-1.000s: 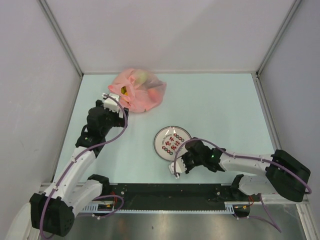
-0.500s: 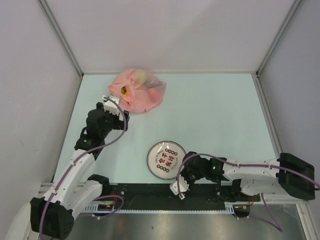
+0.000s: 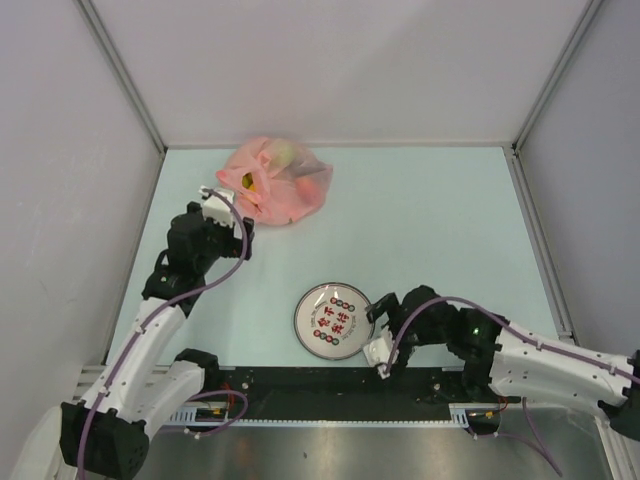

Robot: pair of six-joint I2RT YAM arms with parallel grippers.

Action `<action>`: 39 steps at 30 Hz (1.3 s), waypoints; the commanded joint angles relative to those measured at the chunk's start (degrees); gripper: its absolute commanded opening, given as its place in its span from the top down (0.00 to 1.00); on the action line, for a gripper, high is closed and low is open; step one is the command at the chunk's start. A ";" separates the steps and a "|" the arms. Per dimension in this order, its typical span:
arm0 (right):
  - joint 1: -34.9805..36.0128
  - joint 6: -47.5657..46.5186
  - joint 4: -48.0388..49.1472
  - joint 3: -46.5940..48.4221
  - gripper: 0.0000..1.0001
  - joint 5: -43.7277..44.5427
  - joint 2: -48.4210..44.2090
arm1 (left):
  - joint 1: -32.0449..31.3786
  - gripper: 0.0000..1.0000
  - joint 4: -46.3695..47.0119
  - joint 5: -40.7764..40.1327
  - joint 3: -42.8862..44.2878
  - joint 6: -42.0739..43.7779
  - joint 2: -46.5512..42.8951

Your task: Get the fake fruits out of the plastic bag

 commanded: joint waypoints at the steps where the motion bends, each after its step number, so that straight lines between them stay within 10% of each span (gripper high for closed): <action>1: -9.43 11.90 0.74 7.73 0.00 1.04 -0.07 | 3.05 0.00 -1.57 -0.59 9.85 0.61 0.20; 6: -18.24 35.78 10.35 15.28 0.00 7.64 14.04 | 10.86 0.00 -3.85 9.68 19.95 0.96 5.20; 13: -29.40 58.90 18.43 28.64 0.00 5.63 28.92 | 9.65 0.13 -31.47 31.32 43.41 34.64 24.35; 16: -35.21 65.79 19.33 31.19 0.00 2.38 31.66 | 7.20 0.00 -37.25 28.96 49.67 46.88 31.21; 22: -41.45 72.13 19.94 34.10 0.00 -1.49 35.71 | 2.10 0.09 -37.25 20.96 49.50 59.21 39.65; 39: -44.62 73.28 19.59 33.57 0.00 -2.99 36.06 | -2.48 0.25 -27.32 2.15 50.64 64.69 53.02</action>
